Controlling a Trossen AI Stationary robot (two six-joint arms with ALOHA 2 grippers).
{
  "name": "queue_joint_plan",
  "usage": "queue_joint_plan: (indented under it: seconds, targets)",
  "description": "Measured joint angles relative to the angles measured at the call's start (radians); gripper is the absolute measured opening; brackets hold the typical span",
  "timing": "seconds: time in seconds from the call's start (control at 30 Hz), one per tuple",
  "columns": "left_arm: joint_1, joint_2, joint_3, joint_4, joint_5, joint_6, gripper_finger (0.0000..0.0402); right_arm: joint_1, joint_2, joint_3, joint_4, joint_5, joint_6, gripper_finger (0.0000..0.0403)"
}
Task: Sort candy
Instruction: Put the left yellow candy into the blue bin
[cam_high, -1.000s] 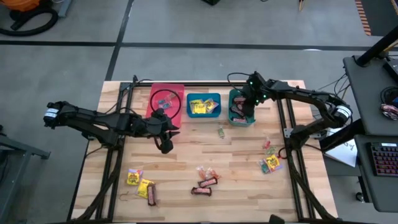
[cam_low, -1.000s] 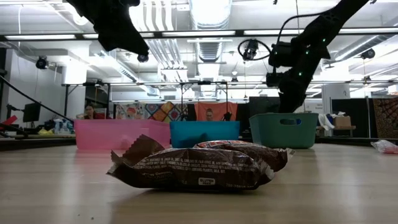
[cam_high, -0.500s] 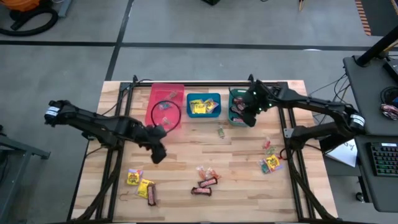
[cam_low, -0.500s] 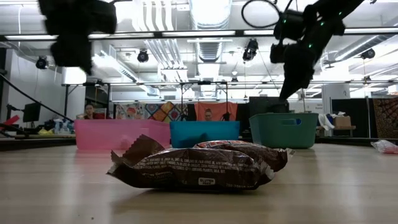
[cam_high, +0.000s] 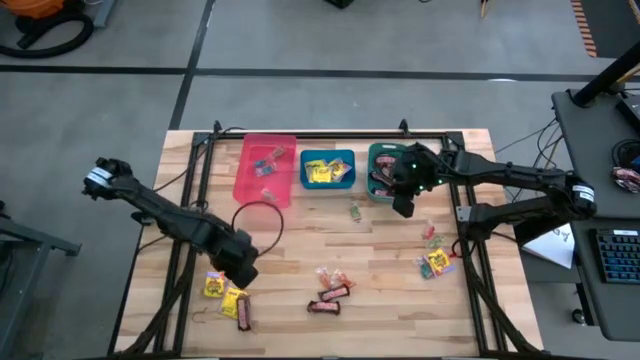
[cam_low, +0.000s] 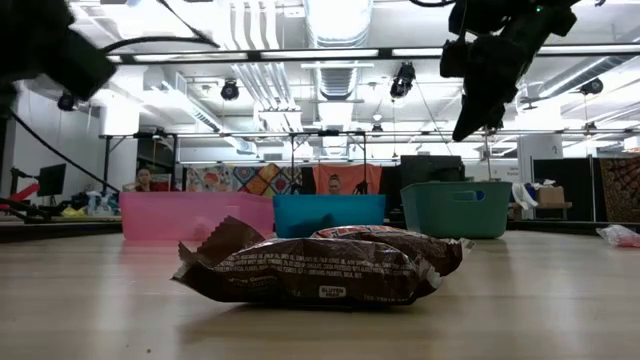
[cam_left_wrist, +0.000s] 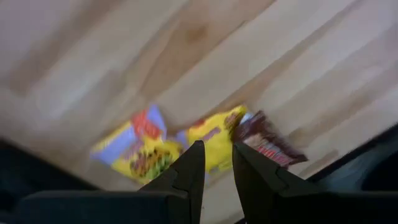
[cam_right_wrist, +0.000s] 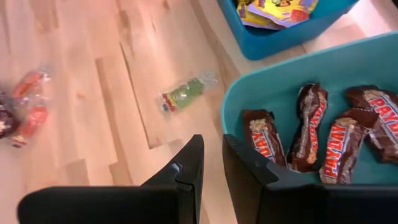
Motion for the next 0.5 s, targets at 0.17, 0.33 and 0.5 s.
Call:
queue_joint_plan:
  seconds: [0.17,0.33,0.5]
  targets:
    - [-0.082,0.068,0.0,-0.033,0.055,-0.155,0.0066,0.037,0.009,0.0,-0.004,0.034,0.003,0.0054]
    - [-0.151,0.122,0.0,-0.033,0.087,-0.247,0.0066,0.052,0.006,0.0,-0.003,0.034,0.003,0.0054]
    - [-0.174,0.172,0.0,-0.045,0.056,-0.283,0.0084,0.054,0.007,0.0,-0.003,0.034,0.001,0.0054]
